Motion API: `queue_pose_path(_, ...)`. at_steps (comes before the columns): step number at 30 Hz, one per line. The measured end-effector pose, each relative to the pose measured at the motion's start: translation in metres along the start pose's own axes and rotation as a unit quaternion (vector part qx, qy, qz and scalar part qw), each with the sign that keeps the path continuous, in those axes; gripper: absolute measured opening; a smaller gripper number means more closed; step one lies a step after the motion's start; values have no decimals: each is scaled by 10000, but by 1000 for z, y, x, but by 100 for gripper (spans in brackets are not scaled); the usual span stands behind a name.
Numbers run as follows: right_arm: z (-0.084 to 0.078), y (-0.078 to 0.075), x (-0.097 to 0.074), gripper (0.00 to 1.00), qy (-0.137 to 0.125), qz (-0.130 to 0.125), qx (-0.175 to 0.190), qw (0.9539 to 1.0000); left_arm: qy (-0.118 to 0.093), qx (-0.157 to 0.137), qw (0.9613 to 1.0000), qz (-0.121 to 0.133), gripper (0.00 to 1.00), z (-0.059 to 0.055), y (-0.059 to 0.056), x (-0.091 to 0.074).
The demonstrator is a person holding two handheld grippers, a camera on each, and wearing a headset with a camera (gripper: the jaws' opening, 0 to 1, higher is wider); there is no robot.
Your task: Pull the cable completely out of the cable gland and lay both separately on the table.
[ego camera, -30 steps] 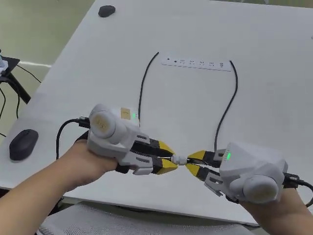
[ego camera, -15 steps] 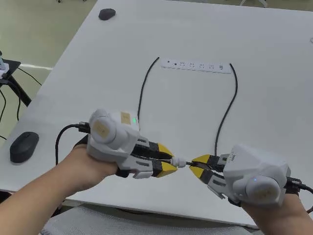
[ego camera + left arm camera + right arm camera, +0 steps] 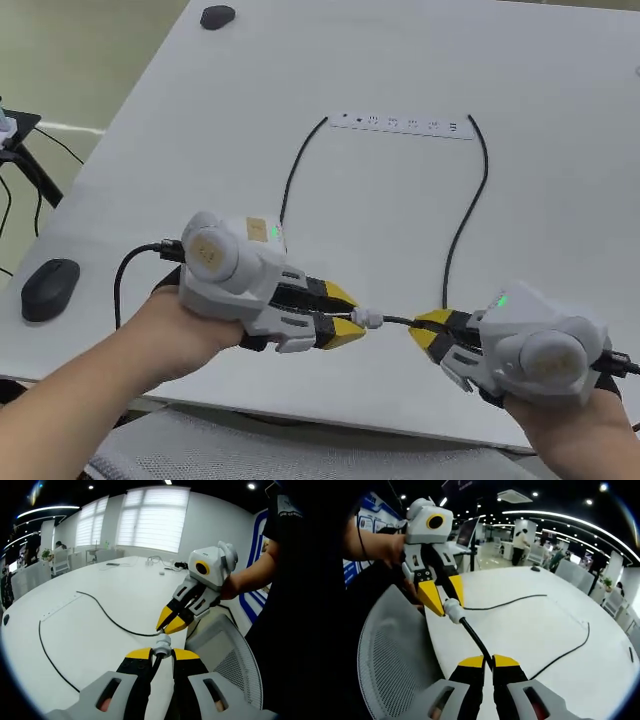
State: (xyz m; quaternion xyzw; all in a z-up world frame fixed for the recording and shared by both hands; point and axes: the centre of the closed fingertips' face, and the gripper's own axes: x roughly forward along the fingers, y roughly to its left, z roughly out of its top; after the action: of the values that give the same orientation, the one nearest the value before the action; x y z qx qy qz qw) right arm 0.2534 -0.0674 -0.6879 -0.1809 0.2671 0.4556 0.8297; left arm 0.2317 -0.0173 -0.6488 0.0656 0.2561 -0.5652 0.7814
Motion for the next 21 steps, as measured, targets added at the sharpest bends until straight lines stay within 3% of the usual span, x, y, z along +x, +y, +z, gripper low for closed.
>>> queue_pose_path(8,-25,-14,-3,0,92,-221,913,9955,-83,15,10000,8,15,4,-1,0)
queue_pose_path(13,-49,-27,-3,0,254,-458,1582,9860,-101,8,9999,19,15,3,-1,1)
queue_pose_path(18,-67,-34,-3,0,459,-643,2306,9698,-172,1,9998,46,15,6,-2,0)
queue_pose_path(21,-68,-35,-1,1,421,-637,2443,9667,-215,-32,9998,51,15,7,-3,0)
